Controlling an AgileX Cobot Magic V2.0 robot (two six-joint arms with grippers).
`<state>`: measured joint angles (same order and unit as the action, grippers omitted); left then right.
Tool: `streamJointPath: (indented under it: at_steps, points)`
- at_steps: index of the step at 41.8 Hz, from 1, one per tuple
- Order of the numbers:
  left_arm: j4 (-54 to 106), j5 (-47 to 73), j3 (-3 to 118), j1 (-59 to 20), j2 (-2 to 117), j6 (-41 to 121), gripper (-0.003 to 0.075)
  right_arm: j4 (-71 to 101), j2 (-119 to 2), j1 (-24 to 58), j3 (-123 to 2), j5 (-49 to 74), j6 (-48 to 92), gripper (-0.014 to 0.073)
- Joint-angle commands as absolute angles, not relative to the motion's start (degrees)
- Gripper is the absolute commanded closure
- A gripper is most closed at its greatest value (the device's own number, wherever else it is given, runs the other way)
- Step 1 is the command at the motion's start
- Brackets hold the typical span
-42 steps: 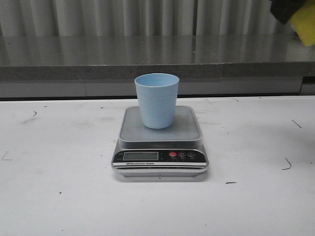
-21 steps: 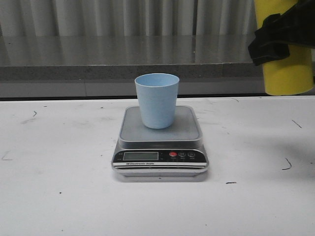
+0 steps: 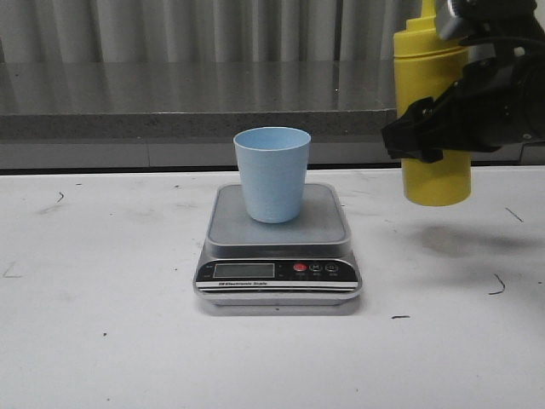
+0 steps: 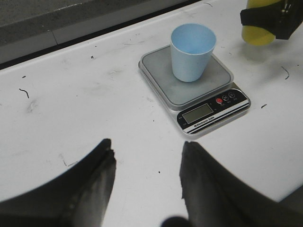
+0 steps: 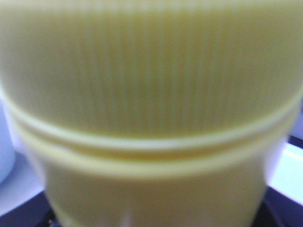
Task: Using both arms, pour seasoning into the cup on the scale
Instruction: 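Turn the bottle upright and lower it back onto the table, then open the right gripper and withdraw it from the bottle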
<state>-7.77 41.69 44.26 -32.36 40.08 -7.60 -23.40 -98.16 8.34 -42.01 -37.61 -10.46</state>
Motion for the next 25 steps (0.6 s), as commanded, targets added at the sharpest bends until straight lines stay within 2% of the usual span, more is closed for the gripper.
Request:
streamJointPath:
  at_steps: [1,25]
  points:
    - [-7.7,37.6,45.8,-32.7,40.0,-7.8,0.0407,-17.4,-98.1,8.0,-45.1,-46.0,-8.2,0.0276]
    - [-7.7,37.6,45.8,-32.7,40.0,-7.8,0.0407,-14.0,-108.6,8.0,-51.9,-49.0,-8.2,0.0276]
